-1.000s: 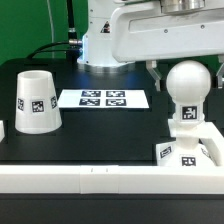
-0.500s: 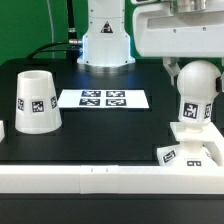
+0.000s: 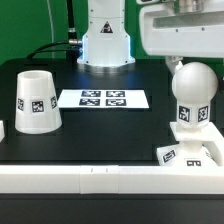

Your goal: Assemble lamp

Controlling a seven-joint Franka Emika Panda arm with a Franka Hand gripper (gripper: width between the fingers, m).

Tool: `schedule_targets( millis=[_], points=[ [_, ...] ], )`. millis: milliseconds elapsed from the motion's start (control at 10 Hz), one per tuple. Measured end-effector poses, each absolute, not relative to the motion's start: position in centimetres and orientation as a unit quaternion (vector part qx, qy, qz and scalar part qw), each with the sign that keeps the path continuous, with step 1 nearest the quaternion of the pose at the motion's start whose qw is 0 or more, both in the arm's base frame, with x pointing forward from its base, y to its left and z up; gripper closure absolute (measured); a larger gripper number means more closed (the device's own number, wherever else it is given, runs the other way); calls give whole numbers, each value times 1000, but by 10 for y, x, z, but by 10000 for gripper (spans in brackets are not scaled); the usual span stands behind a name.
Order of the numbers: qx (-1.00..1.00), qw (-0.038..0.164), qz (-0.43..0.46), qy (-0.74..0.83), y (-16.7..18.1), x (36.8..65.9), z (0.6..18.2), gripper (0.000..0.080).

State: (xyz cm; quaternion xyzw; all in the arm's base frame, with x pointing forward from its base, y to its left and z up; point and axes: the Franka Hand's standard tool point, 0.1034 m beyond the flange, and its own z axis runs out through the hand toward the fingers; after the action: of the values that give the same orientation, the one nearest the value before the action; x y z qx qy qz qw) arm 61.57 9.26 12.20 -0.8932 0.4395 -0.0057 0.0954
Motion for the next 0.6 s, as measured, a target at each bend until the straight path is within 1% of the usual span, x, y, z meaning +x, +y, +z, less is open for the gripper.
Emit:
schedule_targets(
  millis=[100,200,600],
  points=[
    [-910,88,-6,405,90,616,123,114],
    [-939,79,-10,335,89,619,123,103],
    [-979,77,-21,189,88,620,120,101]
  ],
)
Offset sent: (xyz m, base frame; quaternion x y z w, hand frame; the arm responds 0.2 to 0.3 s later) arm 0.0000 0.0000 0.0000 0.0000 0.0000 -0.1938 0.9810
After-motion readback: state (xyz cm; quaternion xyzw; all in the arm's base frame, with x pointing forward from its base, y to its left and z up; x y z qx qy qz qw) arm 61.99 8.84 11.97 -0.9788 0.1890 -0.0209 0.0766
